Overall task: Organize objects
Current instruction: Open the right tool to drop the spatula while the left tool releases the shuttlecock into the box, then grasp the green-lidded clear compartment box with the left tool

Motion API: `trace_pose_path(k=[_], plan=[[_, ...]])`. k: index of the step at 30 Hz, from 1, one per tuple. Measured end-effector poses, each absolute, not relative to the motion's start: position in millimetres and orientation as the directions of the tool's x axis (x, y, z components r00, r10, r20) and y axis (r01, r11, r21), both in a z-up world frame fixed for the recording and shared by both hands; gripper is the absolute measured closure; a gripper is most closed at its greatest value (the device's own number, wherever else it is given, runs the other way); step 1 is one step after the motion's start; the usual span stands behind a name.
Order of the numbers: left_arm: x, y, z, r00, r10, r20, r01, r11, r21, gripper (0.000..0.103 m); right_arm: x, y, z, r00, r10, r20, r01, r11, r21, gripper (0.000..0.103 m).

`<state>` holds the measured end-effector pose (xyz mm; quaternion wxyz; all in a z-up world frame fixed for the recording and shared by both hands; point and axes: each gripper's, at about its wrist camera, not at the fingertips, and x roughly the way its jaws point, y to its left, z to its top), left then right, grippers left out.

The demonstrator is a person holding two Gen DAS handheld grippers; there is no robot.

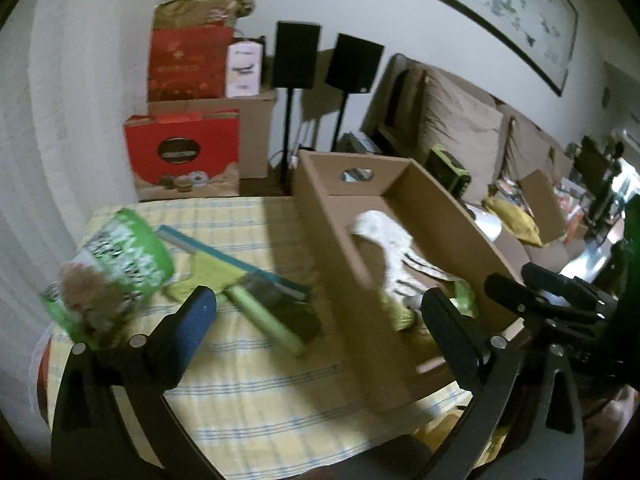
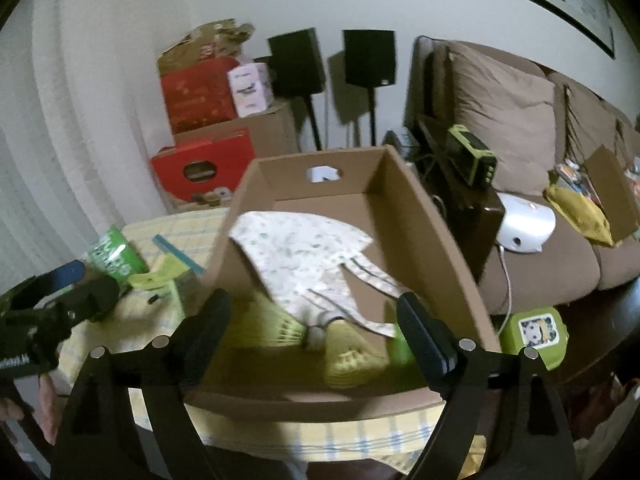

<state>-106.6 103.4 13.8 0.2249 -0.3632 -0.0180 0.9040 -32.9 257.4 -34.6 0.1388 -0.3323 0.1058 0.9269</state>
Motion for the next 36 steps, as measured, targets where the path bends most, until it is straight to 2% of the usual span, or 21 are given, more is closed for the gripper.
trace_pose_path(k=[2,10,18,24,27,29,36], plan=[[-109.3,87.1,11.4,-0.637,0.406,-0.656,-0.371,-0.907,-0.200,0.000,-38.4,245.2,-34.1,-0.745,0.166,-0.646,-0.298,-0.949,0.100,0.013],[-128.8,52.2,-14.8,-0.598,0.366,-0.713,-0.276,-0.929,-0.246,0.000,-50.0,204.6,-31.2,-0.765,0.120,-0.633,-0.214,-0.974,0.074,0.013],[-158.9,63.1,-48.8,-0.553,0.299,-0.778,-0.179,-0.954,-0.239,0.001,-47.4,197.7,-21.8,-0.782,0.135,-0.609,-0.226,-0.971,0.075,0.013],[-178.6,89.7,-68.6,-0.532,0.256,-0.807,-0.154,-0.967,-0.204,0.007,-45.6,206.5,-19.8,-0.778,0.145,-0.611,-0.251,-0.964,0.091,0.013],[-187.6,102.3,-79.8,-0.518,0.223,-0.826,-0.141,-0.974,-0.175,0.013,-45.1,211.1,-19.9,-0.779,0.146,-0.611,-0.259,-0.960,0.102,0.013],[-194.0,107.6,-84.8,-0.510,0.204,-0.835,-0.128,-0.979,-0.161,0.020,-44.4,214.1,-20.2,-0.779,0.145,-0.610,-0.265,-0.958,0.109,0.013],[-206.1,123.8,-105.8,-0.470,0.160,-0.868,-0.086,-0.987,-0.135,0.021,-45.0,222.4,-24.9,-0.771,0.147,-0.619,-0.278,-0.953,0.120,0.013]])
